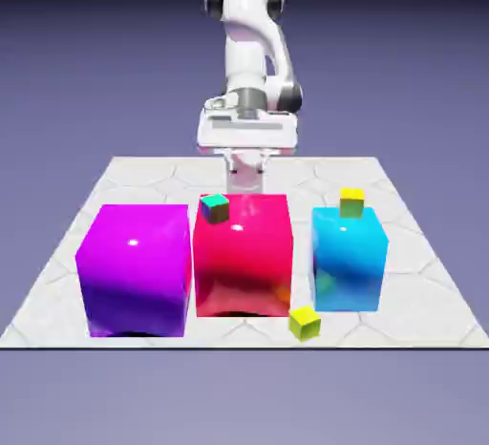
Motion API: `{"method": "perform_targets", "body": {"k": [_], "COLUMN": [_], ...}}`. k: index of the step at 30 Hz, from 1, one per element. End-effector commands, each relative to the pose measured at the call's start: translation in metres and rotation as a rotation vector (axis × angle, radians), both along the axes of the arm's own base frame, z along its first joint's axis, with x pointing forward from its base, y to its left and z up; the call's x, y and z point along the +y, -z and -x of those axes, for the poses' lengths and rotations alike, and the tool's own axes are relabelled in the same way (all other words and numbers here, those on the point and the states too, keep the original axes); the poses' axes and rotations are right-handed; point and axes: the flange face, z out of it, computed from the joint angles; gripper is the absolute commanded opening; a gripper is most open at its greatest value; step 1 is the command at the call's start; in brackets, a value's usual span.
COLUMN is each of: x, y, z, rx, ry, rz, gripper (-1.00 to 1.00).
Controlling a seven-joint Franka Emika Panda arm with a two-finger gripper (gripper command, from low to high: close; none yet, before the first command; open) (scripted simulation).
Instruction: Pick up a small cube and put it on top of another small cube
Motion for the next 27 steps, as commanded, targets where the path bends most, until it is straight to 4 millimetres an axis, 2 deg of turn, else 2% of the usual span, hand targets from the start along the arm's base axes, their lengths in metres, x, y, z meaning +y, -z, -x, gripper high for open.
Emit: {"method": "perform_targets", "body": {"k": [1,7,13,20,27], "x": [0.012,0.099,0.184,0.275,0.354], "y": [0.002,0.035,0.073,0.115,0.152], "z": [-0.007,-0.034,-0.038,-0.019,0.018], "rx": [0.038,0.296,0.526,0.75,0.923], "ry": [-0.043,-0.324,-0.581,-0.836,-1.025], "rz": [0.026,0.237,0.482,0.801,1.148], "gripper": [0.0,0.0,0.0,0.0,0.0]}}
